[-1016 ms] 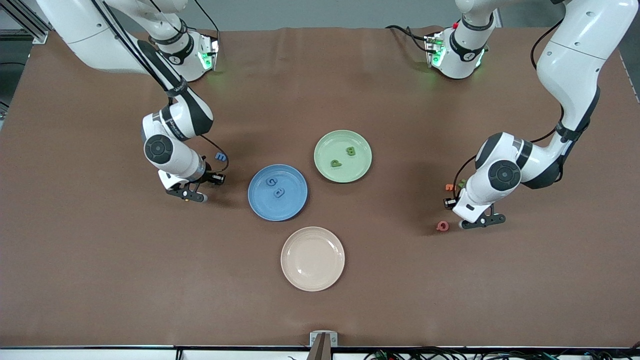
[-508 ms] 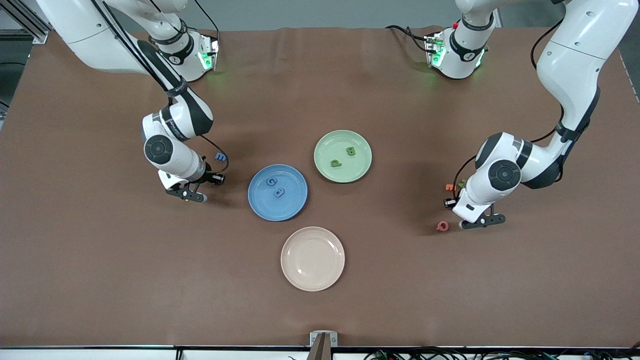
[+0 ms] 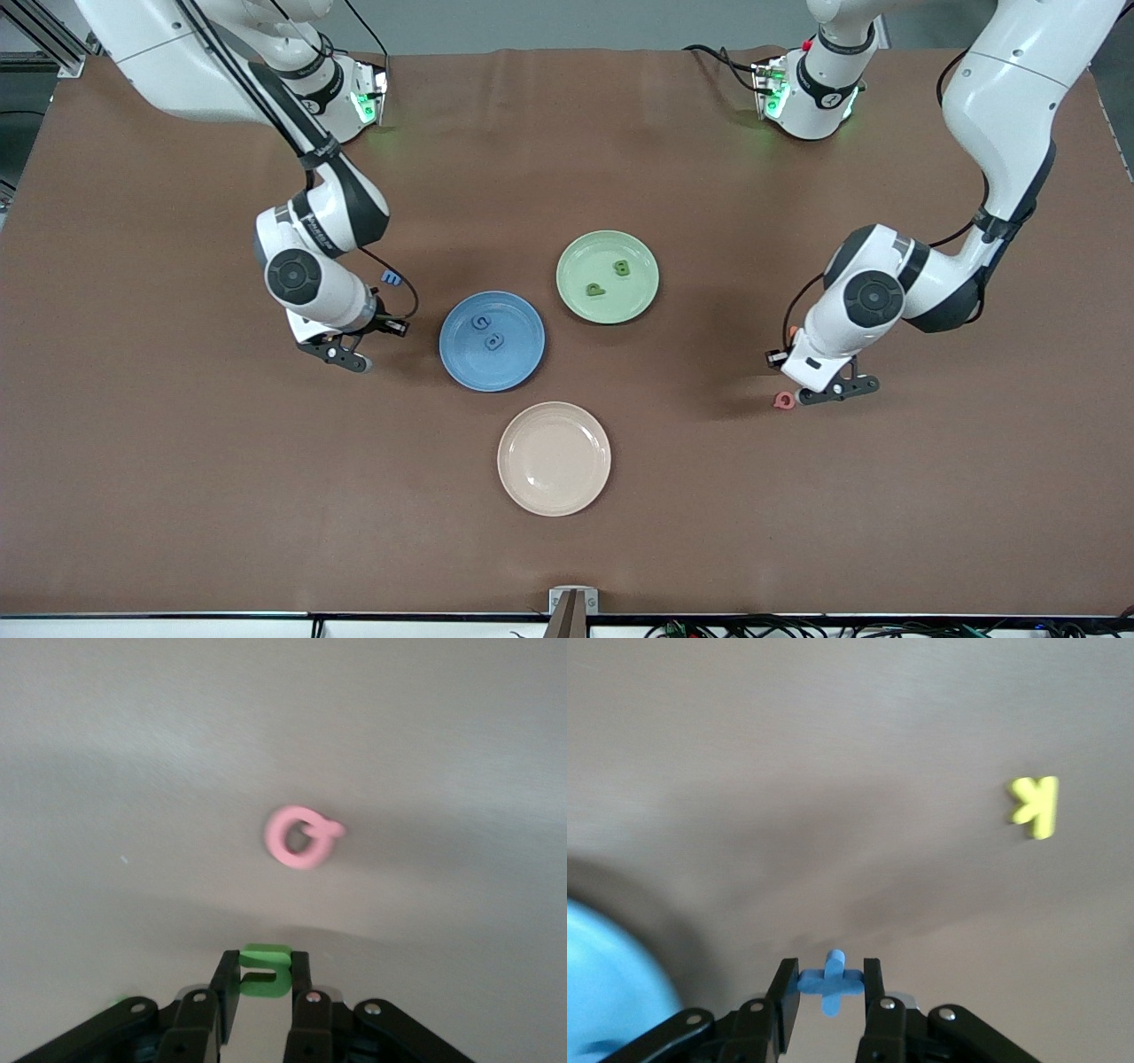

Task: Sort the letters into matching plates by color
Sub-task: 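Place the blue x on the blue plate while the left gripper places u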

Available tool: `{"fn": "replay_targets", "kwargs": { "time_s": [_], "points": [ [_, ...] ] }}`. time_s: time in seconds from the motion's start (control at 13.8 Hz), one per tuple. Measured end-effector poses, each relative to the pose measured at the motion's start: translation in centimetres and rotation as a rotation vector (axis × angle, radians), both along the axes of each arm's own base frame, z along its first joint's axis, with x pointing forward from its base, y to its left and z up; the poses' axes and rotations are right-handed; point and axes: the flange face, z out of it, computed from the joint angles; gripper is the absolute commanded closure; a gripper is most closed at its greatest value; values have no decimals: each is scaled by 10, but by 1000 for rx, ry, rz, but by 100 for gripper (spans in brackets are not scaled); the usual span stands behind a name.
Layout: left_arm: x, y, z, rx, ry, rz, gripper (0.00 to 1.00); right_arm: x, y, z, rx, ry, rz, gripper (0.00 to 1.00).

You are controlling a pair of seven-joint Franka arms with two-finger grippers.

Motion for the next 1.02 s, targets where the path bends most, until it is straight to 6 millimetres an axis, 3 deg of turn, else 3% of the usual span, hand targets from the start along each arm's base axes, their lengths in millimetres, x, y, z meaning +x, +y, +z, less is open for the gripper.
{"fn": "replay_targets", "kwargs": {
  "time_s": [0.22, 0.44, 0.73, 1.02],
  "points": [
    [-10, -35, 10, -15, -3, 46, 100, 5, 58, 16, 23, -20, -110, 100],
    [-21, -65, 14, -23, -9, 96, 100, 13, 107, 17, 50, -28, -230, 100],
    [-46, -120, 14, -20, -15, 150, 100, 19, 150, 2, 64, -10, -381, 100],
    [-58, -142, 13, -18, -16, 184, 100, 4, 178, -10, 53, 9, -431, 99]
  ]
}}
